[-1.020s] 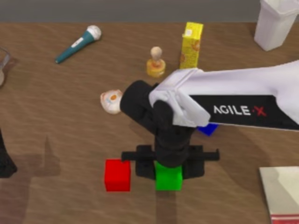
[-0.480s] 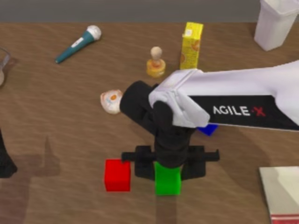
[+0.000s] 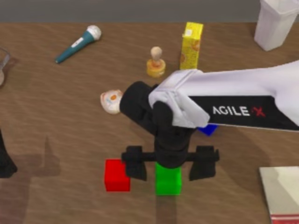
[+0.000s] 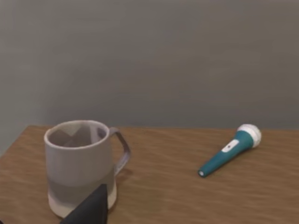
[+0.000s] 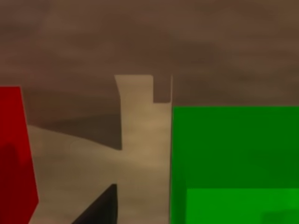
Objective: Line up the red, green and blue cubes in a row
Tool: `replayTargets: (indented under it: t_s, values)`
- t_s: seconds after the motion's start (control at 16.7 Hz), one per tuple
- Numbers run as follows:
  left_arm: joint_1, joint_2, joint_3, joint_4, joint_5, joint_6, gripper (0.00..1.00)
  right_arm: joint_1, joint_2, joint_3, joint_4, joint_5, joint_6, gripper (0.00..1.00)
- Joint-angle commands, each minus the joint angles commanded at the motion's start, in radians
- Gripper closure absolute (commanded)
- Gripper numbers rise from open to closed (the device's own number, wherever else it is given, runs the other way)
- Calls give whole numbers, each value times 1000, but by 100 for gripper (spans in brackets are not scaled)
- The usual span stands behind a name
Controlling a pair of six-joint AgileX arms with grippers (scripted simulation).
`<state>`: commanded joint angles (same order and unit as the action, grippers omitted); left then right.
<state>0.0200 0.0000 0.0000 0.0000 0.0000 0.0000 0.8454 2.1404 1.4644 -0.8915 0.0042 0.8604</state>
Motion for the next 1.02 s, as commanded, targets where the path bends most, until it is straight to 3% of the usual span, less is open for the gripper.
replayTargets:
  t_s: [0.36, 0.72, 1.02]
  values:
    - [0, 0, 0, 0, 0, 0, 0, 3, -4, 16, -17, 0, -1, 0]
    - [0, 0, 0, 0, 0, 0, 0, 8, -73, 147, -226, -1, 0, 0]
    - [0, 0, 0, 0, 0, 0, 0, 3, -82, 158, -242, -1, -2, 0]
